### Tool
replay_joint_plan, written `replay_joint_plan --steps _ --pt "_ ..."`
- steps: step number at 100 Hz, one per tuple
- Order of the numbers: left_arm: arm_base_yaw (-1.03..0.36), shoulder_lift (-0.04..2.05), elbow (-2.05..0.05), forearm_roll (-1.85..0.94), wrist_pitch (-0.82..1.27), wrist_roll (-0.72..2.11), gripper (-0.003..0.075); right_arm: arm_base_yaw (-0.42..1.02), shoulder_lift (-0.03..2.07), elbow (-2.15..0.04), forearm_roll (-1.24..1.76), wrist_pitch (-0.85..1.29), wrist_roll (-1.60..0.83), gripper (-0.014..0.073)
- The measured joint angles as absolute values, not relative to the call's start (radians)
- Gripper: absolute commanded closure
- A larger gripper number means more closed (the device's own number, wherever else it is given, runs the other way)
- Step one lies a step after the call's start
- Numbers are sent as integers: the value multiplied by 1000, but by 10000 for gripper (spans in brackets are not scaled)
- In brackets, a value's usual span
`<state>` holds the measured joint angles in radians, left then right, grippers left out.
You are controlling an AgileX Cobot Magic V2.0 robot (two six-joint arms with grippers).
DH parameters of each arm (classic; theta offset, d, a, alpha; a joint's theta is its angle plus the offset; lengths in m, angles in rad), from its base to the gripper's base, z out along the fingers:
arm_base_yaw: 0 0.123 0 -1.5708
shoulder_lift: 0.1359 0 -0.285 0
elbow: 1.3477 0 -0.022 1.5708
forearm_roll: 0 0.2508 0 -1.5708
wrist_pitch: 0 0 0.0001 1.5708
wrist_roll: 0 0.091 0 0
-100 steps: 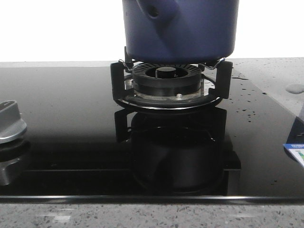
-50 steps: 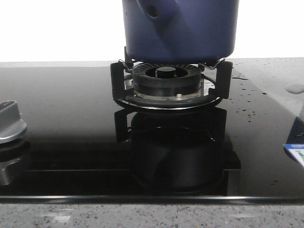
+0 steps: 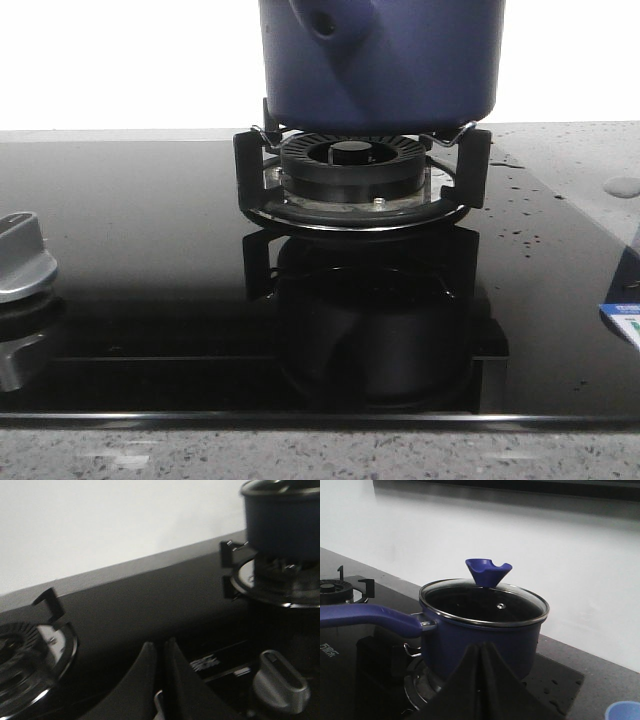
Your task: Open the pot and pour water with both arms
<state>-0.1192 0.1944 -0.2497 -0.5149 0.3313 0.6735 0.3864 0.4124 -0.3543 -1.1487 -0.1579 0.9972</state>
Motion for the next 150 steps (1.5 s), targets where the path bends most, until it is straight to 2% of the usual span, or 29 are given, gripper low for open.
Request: replay_joint_plan --steps 22,36,53,80,150 --pt "-119 45 -106 -91 226 248 740 386 412 -354 -1149 -158 997 665" --pt "-119 -3 -19 20 199 93 740 386 412 -354 -1149 -158 997 665" --pt "-119 -3 1 0 201 63 740 386 412 -354 -1149 -158 997 665" --pt "-119 -3 1 -27 323 60 740 386 412 -354 -1149 -152 997 665" --pt "-119 -3 1 -42 326 56 740 386 412 -354 -1149 -151 997 665"
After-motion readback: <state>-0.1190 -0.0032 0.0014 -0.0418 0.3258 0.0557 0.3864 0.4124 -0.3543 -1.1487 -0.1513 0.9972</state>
